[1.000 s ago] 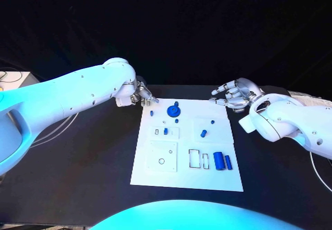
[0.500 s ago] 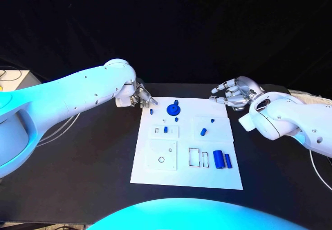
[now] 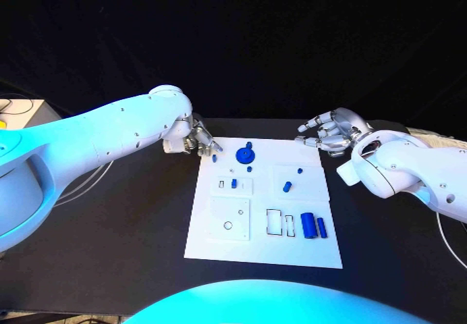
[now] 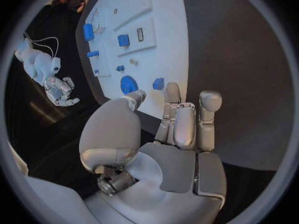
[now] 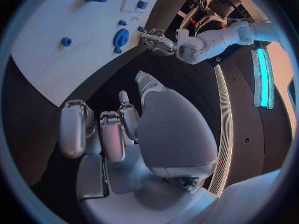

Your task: Assemble the parts on the task board

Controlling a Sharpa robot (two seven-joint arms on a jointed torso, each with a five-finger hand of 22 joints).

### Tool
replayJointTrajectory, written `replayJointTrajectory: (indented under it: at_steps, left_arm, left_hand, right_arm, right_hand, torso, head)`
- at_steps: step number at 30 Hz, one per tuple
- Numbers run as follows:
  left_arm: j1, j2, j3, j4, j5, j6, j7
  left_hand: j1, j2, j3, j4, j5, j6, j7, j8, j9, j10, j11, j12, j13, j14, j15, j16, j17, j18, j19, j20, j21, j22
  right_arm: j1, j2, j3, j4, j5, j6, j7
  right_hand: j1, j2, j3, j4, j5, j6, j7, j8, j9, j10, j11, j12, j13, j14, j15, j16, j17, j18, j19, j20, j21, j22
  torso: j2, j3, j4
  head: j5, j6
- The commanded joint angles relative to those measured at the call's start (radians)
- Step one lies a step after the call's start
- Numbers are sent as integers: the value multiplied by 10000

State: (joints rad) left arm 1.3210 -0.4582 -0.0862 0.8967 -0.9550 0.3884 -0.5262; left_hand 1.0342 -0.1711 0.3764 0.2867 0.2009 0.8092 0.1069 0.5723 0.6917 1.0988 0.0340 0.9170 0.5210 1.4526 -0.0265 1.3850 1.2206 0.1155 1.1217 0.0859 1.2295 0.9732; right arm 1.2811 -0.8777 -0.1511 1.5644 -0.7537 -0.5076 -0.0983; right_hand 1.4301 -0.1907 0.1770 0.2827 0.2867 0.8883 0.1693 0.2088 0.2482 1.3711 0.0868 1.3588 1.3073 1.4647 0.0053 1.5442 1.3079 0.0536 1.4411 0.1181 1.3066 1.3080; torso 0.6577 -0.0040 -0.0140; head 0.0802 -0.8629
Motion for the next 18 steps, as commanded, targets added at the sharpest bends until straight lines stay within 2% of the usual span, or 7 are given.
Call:
replayJointTrajectory:
  at_steps: [1, 18]
  left_arm:
    - [-25, 31, -13, 21, 114, 358, 132]
    - [-173, 81, -62, -72, 197, 234, 131]
  left_hand:
    - [163, 25, -65, -11, -32, 35, 3, -16, -26, -56, -2, 73, 3, -92, 4, -59, -4, 172, -13, 3, 5, 28]
    - [755, 366, 26, -25, -14, 183, -3, -42, -137, -41, -17, 151, -7, -54, -8, 16, 54, 152, 62, 3, 80, 158]
  right_arm:
    - [-3, 14, 3, -6, -115, 34, 112]
    - [-3, 21, 3, -4, -112, 38, 109]
  right_hand:
    - [-80, 27, 11, 47, 2, -56, 17, 38, -15, -54, 2, -41, 596, 861, 77, -49, 1971, 96, -56, -15, -58, 974]
    - [-95, 31, 20, 41, 21, -60, 16, 47, -15, -54, 1, -42, 593, 863, 76, -46, 1979, 96, -56, -16, -64, 973]
  torso:
    - [6, 4, -22]
    - [26, -4, -22]
  head:
    - [12, 11]
    - [-10, 17]
